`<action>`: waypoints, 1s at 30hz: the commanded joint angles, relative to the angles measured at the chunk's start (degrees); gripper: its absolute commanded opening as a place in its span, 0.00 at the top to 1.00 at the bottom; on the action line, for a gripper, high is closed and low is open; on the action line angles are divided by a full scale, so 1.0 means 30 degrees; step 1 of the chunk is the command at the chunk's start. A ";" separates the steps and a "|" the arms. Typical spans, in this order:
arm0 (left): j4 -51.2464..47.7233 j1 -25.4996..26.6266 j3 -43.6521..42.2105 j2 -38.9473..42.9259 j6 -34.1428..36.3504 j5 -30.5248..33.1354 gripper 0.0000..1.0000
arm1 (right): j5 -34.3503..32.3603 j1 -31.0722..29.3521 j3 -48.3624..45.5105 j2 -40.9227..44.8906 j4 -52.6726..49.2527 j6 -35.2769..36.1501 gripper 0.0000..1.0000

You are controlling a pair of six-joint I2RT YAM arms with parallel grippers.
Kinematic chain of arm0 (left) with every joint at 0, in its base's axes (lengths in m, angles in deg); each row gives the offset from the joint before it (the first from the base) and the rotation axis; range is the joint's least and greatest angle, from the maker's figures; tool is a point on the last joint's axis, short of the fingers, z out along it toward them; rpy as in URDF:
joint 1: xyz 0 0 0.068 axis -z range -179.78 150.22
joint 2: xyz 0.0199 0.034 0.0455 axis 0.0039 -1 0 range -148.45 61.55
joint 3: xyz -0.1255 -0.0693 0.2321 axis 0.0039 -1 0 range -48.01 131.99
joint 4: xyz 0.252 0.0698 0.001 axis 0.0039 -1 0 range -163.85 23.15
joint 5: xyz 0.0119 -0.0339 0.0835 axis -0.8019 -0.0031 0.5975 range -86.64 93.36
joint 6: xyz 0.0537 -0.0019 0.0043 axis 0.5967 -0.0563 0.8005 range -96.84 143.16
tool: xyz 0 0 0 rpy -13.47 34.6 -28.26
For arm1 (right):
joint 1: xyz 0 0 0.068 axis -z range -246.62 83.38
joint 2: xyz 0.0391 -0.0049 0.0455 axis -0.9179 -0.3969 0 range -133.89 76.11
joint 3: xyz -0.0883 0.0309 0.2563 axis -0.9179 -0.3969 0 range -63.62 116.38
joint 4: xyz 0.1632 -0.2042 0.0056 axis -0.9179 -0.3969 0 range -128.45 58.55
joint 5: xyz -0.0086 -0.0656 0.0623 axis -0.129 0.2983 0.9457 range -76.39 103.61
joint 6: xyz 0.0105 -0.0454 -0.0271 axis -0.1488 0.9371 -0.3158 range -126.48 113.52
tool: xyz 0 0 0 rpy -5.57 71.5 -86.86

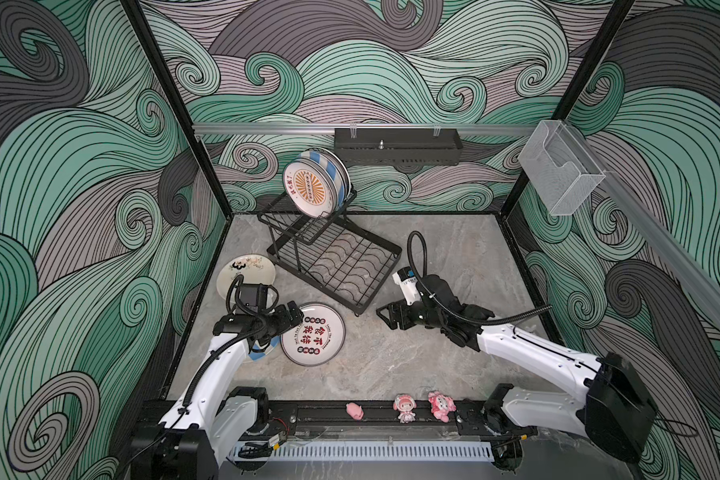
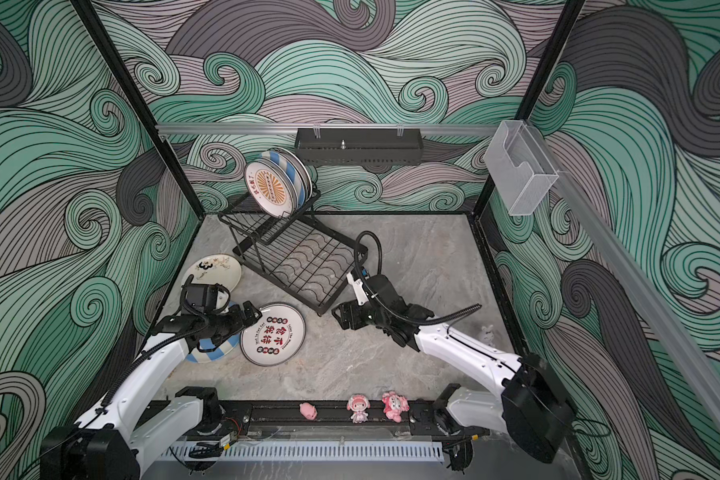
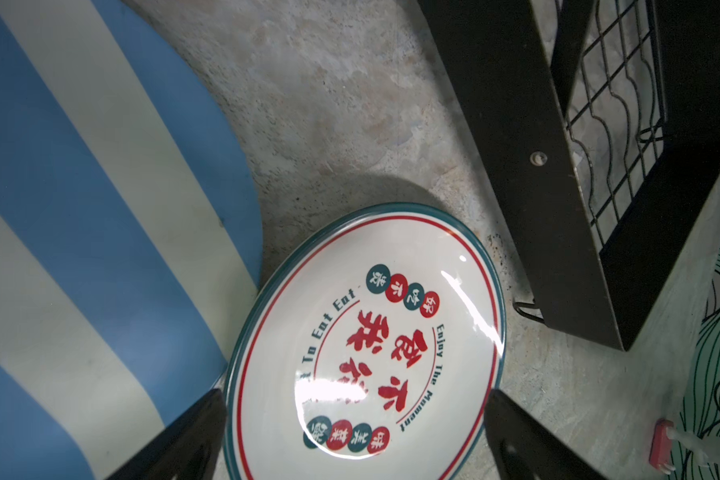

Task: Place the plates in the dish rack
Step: 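Open the right gripper and withdraw it toward the red-text plate, then move the right gripper to the red-text plate edge while the left gripper presses it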

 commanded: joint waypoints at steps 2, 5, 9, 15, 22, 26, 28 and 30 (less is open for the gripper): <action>0.0657 -0.0044 -0.0405 -0.0040 -0.0456 -0.0272 0.01 | 0.1381 -0.0155 -0.1397 -0.0014 0.2743 -0.3325 0.20; 0.0845 -0.0043 -0.0596 -0.0081 -0.0470 -0.0072 0.01 | 0.2168 -0.0317 -0.2142 -0.1248 0.4934 -0.4545 0.20; 0.1546 -0.0043 -0.0906 -0.0183 -0.0443 -0.0122 0.01 | 0.3053 -0.0797 -0.2024 -0.3486 0.6517 -0.4995 0.21; 0.2149 -0.0043 -0.0852 -0.0915 -0.0050 -0.0054 0.02 | 0.3271 -0.1066 -0.0562 -0.5080 0.5315 -0.3590 0.21; 0.2422 0.0015 -0.0804 -0.1695 0.0350 0.0104 0.01 | 0.3575 -0.1216 0.0393 -0.6506 0.4538 -0.2558 0.21; 0.2602 0.0203 -0.0791 -0.2247 0.0462 -0.0369 0.01 | 0.3906 -0.1361 0.1263 -0.7401 0.4140 -0.2074 0.21; 0.2667 0.0391 -0.0678 -0.2582 0.0468 -0.0792 0.01 | 0.4013 -0.1391 0.1607 -0.7826 0.4047 -0.1912 0.20; 0.2569 0.0754 -0.0521 -0.2914 0.0495 -0.0945 0.01 | 0.4094 -0.1414 0.1869 -0.8183 0.4014 -0.1839 0.19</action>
